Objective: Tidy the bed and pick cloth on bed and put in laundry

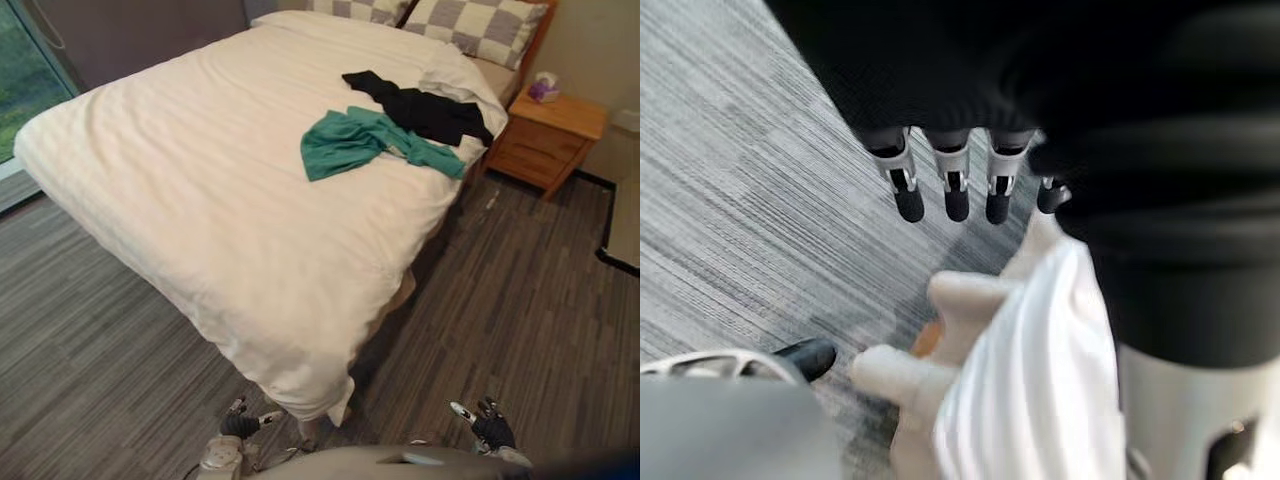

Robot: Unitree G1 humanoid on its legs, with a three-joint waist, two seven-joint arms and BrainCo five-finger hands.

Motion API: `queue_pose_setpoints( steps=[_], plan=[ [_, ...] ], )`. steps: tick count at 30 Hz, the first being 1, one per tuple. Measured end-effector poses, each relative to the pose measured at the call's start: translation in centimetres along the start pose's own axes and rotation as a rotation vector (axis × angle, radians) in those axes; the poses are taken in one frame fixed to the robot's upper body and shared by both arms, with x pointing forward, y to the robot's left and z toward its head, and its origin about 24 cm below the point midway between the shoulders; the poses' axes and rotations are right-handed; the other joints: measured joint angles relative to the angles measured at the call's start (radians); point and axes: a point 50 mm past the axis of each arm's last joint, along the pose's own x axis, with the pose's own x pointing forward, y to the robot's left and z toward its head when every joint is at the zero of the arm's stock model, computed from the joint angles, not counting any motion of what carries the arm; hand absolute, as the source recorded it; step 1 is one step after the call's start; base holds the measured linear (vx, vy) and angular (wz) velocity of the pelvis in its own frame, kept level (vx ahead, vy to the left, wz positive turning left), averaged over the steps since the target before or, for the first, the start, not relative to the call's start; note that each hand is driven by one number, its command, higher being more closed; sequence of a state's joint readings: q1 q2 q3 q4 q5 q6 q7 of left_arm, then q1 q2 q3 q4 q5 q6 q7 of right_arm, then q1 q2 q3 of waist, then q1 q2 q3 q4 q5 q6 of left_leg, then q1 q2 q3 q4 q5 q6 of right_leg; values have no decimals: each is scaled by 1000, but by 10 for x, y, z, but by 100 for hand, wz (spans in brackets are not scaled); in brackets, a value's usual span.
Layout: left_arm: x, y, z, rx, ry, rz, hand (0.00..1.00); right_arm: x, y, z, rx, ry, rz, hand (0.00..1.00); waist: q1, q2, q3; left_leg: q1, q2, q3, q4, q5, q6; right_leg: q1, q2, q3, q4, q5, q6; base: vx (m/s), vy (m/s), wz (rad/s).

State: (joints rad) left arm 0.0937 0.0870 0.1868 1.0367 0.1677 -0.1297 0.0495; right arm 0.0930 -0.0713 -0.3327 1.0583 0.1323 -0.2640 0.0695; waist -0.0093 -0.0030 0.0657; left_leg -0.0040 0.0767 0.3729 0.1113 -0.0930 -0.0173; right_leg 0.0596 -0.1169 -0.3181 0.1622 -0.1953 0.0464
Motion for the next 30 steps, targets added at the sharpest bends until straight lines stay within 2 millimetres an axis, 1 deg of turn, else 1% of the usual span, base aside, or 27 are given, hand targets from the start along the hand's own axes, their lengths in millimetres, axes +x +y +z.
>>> queue_pose_setpoints(
  steps=[2, 3, 6, 7, 8, 10, 12, 13, 15, 16, 17, 18, 19, 20, 21, 22, 23, 24, 26, 27, 28, 30],
  plan=[
    [-1, -6, -1, 18, -8, -24, 0, -1, -3, -1, -25, 8, -1, 0, 3, 19, 3, -2, 10, -1, -1, 13, -2, 34, 27, 0, -98, 54, -5, -152, -50, -4],
    [-1, -6, 0, 15, -11, -22, 0, -1, -1, 0, -35, 4, 0, 0, 3, 28, 4, -2, 12, -2, -3, 19, -2, 53, 37, 0, -142, 77, -11, -153, -32, -1],
    [-2, -5, -2, -15, -5, -16, 0, 2, 4, 3, -56, 5, 3, 0, 6, 38, 10, -12, 15, -2, -5, 36, 1, 64, 49, 7, -199, 124, -17, -173, -18, -5],
    [-2, -5, -4, -20, 0, -16, 0, 2, 5, 3, -55, 19, -3, 0, 8, 40, 13, -8, 14, -1, -5, 39, 3, 69, 50, 15, -209, 132, -17, -195, 14, -20],
    [-4, -5, -7, -22, 8, -14, 0, 3, 4, 2, -51, 30, -15, 0, 18, 42, 18, 0, 14, 1, 1, 38, 1, 69, 48, 35, -211, 135, -15, -131, 27, -26],
    [-6, -4, -13, -24, 23, -11, 0, 4, 3, 3, -38, 42, -27, 0, 27, 42, 27, 1, 15, -12, 27, 32, -6, 65, 44, 60, -203, 136, -11, -96, 31, -43],
    [-9, -2, -22, -67, 49, -1, 0, 6, 2, 8, -16, 43, -41, 0, 29, 39, 40, -19, 8, -87, 79, 31, -9, 26, 28, 111, -165, 133, -19, -120, 52, -74],
    [-10, -2, -24, -86, 54, 3, 0, 7, 2, 9, 13, 52, -45, 0, 27, 38, 43, -29, 7, -127, 121, 2, -16, 8, 18, 128, -148, 134, -19, -100, 82, -77],
    [-11, -1, -27, -96, 53, 9, 0, 4, -2, 2, 39, 88, -58, 0, 26, 39, 44, -50, 21, -192, 309, -95, -19, -22, 4, 167, -117, 137, -15, -81, 165, -82],
    [-12, -1, -27, -95, 49, 10, 0, 3, -4, 0, 40, 97, -59, 0, 22, 44, 44, -47, 31, -211, 348, -122, -33, -30, 4, 173, -110, 143, -6, -84, 228, -69],
    [-12, -1, -28, -93, 49, 9, 0, 2, -5, -2, 42, 104, -60, 0, 15, 53, 46, -49, 31, -245, 354, -154, -61, -46, 10, 183, -99, 147, 1, -105, 262, -59],
    [-12, -3, -27, -96, 45, 7, 0, 0, -9, -6, 48, 126, -68, 0, 15, 70, 44, -44, 21, -253, 300, -172, -77, -76, 16, 195, -84, 151, 8, -89, 261, -63],
    [-9, 0, -20, -89, 23, 12, 0, -3, -2, -15, 62, 162, -48, 0, 1, 43, 37, -29, -4, -239, 186, -159, -28, -132, 1, 188, -34, 157, 15, -74, 212, -53],
    [-9, 3, -18, -85, 17, 16, 0, -3, -1, -18, 67, 170, -43, 0, -2, 33, 37, -25, -12, -235, 164, -146, -27, -142, -2, 180, -25, 158, 17, -21, 111, -34],
    [-8, 8, -17, -74, 13, 25, 0, -5, 0, -21, 81, 181, -44, 0, -7, 21, 36, -18, -27, -232, 133, -126, -16, -153, -9, 163, -26, 172, 14, -9, 25, -29],
    [-8, 7, -17, -61, 15, 23, 0, -8, -7, -26, 92, 194, -66, 0, -11, 21, 31, -10, -44, -216, 96, -106, -5, -142, -14, 147, -55, 186, 21, -22, 42, -20],
    [-8, 6, -16, -53, 13, 17, 0, -9, -11, -27, 107, 197, -80, 0, -21, 26, 33, -8, -53, -217, 75, -92, 0, -139, -20, 144, -67, 198, 23, -43, 59, -5],
    [-7, 4, -15, -44, 10, 8, 0, -11, -15, -31, 112, 205, -92, 0, -33, 24, 29, 8, -65, -216, 33, -67, 5, -134, -28, 143, -81, 208, 23, -33, 55, 9],
    [-7, 2, -14, -33, 9, -4, 0, -15, -18, -36, 131, 212, -109, 0, -38, 36, 34, 46, -82, -213, -41, -23, 8, -139, -34, 146, -91, 217, 25, 8, 20, -6],
    [-6, 0, -13, -34, 14, -8, 0, -16, -18, -38, 132, 215, -110, 0, -41, 31, 38, 60, -88, -213, -67, -8, 9, -139, -34, 148, -91, 218, 25, 7, 8, -9],
    [-6, -1, -13, -35, 19, -10, 0, -16, -18, -39, 136, 218, -111, 0, -42, 33, 37, 68, -94, -213, -81, 0, 9, -139, -34, 150, -88, 218, 25, -13, 6, -6],
    [-6, -2, -14, -36, 29, -13, 0, -17, -17, -39, 123, 211, -107, 0, -40, 23, 43, 89, -89, -199, -85, 1, 8, -138, -28, 162, -66, 214, 20, -30, -3, -18]
  ],
)
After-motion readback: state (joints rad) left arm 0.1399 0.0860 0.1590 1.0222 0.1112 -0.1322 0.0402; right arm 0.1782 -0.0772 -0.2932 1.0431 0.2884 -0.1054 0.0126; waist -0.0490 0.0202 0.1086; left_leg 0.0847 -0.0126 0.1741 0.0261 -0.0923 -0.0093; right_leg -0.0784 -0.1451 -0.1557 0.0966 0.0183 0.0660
